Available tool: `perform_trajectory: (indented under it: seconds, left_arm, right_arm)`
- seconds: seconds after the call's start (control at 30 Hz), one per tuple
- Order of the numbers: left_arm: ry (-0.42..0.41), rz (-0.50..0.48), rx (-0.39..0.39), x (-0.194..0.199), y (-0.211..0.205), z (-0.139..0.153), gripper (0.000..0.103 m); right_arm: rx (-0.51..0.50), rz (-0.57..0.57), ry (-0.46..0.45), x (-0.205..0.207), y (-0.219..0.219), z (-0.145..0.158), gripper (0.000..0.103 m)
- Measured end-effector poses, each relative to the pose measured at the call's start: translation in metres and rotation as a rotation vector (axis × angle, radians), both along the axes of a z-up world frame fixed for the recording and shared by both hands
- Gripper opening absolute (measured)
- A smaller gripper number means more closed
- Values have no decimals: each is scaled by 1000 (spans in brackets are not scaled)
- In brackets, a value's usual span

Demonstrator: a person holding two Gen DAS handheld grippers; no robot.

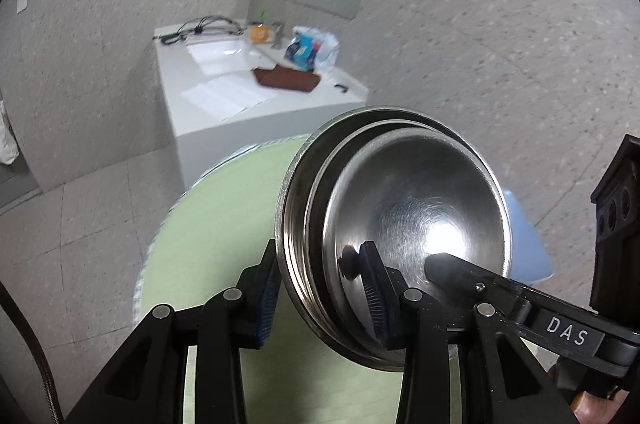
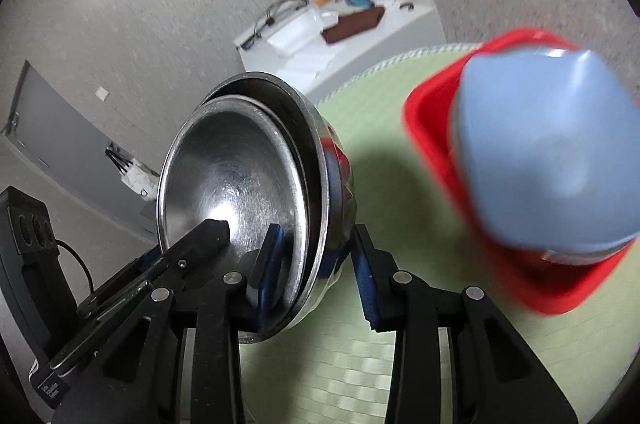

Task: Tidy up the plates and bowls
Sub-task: 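Lift the steel bowl stack with both grippers over the red basin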

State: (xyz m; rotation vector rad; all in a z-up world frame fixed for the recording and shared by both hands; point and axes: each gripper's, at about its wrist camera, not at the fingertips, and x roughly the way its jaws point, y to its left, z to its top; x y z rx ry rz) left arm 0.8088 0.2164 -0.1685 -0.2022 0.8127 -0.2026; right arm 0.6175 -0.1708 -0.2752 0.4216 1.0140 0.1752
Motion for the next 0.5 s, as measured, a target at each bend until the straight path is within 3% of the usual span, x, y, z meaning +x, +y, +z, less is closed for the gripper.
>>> perform_trajectory:
  seconds: [0.2,0.5]
  left_arm:
    - [-4,-63,-3,11,-71,9,35]
    - [81,-151,1,81,-149,-7,35]
  right_arm:
    - [-18,-54,-17,-2,-57,21,34]
    - [-36,-144,53,1,-139,18,34]
